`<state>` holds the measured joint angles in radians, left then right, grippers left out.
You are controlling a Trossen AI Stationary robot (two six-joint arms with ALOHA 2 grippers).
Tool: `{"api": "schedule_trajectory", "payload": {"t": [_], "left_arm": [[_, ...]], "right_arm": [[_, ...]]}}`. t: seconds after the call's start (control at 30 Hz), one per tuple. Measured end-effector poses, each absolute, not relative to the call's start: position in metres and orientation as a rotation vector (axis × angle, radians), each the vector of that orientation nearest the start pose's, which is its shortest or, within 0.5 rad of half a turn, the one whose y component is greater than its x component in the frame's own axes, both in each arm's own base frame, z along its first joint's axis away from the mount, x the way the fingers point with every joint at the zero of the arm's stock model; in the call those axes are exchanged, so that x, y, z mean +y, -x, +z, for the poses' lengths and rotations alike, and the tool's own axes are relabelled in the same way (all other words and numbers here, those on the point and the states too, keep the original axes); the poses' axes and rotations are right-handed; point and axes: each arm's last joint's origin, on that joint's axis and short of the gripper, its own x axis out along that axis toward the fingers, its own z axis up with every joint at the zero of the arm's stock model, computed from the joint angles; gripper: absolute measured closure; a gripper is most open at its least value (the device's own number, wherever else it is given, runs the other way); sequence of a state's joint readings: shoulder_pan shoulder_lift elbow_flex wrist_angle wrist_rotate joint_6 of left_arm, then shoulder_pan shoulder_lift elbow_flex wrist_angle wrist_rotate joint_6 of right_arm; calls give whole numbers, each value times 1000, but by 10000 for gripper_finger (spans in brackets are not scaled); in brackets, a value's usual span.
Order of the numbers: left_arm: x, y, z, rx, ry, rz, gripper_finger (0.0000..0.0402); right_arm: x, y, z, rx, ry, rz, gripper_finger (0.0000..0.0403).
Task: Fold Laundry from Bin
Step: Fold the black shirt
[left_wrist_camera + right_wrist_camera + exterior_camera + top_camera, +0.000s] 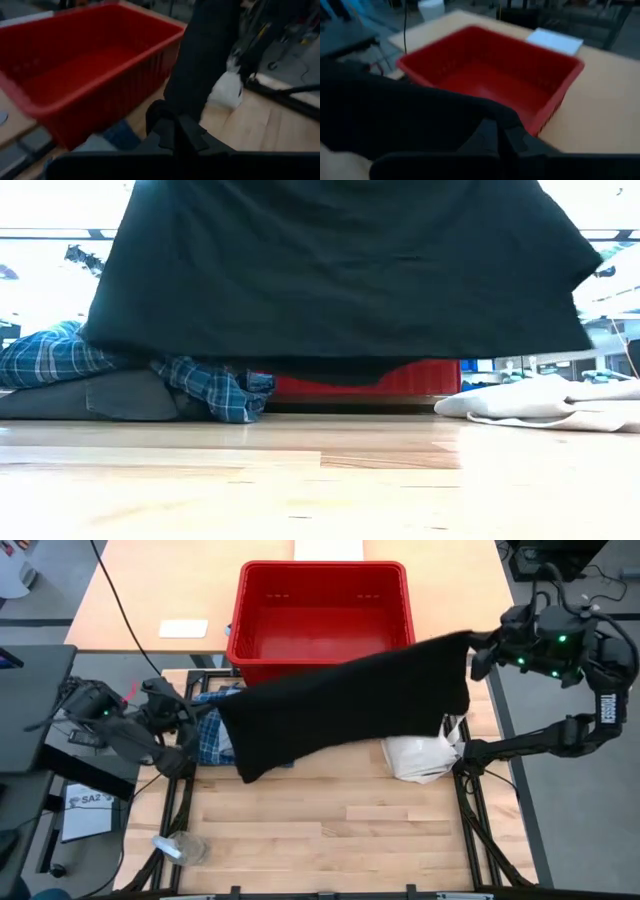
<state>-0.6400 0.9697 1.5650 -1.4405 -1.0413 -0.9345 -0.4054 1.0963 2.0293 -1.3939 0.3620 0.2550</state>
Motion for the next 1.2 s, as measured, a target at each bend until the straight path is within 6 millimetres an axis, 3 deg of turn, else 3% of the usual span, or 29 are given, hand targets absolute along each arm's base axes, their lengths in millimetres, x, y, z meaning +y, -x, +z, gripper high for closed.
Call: {"api": "schedule_trajectory", "payload": {"t": [0.17,0.27,0.37,0.57,0.73,0.87,1.03,1.2], "left_arm": [[-33,-87,473,213,211,528,400],[-33,-86,491,178,180,443,400],[-38,-88,495,223,178,289,401],[-68,-116,453,575,255,132,401],[-105,-142,407,824,333,97,401],[-135,-157,374,918,342,120,401],[-158,-157,346,989,368,181,401],[-162,-154,346,917,391,234,401]], "right_arm": [[-39,-66,531,334,-285,-743,403],[-33,-60,525,391,-382,-670,403],[-25,-51,515,486,-502,-588,403],[-5,-27,497,496,-710,-331,403],[12,2,457,538,-891,-251,403],[22,18,419,579,-987,-214,403],[21,10,388,603,-1005,-201,403],[7,-16,398,489,-939,-202,403]]}}
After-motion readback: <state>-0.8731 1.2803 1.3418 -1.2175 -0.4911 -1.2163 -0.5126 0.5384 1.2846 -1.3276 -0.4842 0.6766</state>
